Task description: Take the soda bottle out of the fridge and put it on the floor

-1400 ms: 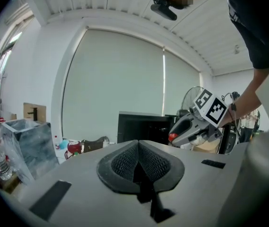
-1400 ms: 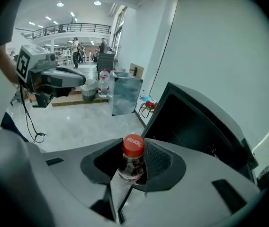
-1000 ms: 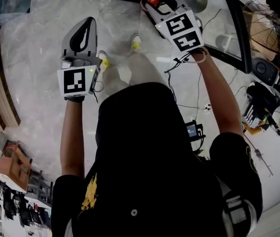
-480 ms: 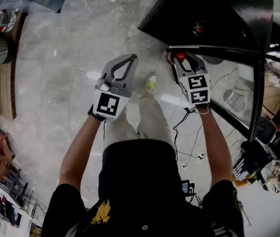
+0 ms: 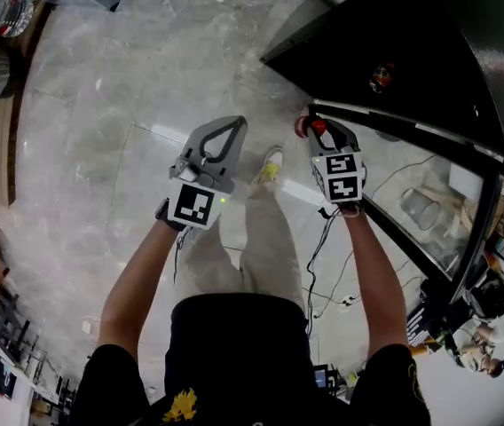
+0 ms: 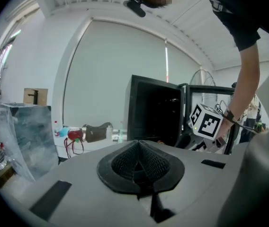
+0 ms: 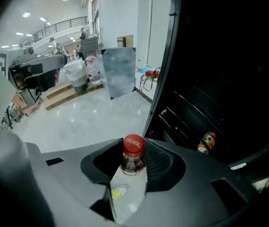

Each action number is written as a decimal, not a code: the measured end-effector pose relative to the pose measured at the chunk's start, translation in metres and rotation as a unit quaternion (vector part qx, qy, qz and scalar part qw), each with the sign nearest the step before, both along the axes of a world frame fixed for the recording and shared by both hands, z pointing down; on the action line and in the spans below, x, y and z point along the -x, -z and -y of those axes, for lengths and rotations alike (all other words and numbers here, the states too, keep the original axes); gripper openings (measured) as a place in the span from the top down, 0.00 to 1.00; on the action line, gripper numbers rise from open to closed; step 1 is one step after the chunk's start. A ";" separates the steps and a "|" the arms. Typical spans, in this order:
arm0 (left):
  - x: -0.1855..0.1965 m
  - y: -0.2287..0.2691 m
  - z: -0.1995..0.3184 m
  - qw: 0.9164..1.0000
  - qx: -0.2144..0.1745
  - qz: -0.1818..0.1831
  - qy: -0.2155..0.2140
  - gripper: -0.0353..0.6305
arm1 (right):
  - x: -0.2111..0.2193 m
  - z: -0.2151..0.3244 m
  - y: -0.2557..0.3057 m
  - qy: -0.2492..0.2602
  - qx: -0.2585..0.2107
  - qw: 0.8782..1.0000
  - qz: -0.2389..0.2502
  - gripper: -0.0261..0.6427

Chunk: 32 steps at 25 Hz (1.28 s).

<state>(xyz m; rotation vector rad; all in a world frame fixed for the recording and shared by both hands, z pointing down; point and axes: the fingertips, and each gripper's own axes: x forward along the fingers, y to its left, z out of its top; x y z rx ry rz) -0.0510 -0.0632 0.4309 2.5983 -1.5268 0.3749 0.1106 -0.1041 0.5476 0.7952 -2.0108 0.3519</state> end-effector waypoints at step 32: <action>0.027 -0.170 0.020 0.998 0.049 -0.007 0.026 0.92 | 0.024 0.023 -0.219 0.083 0.068 0.989 -0.102 0.77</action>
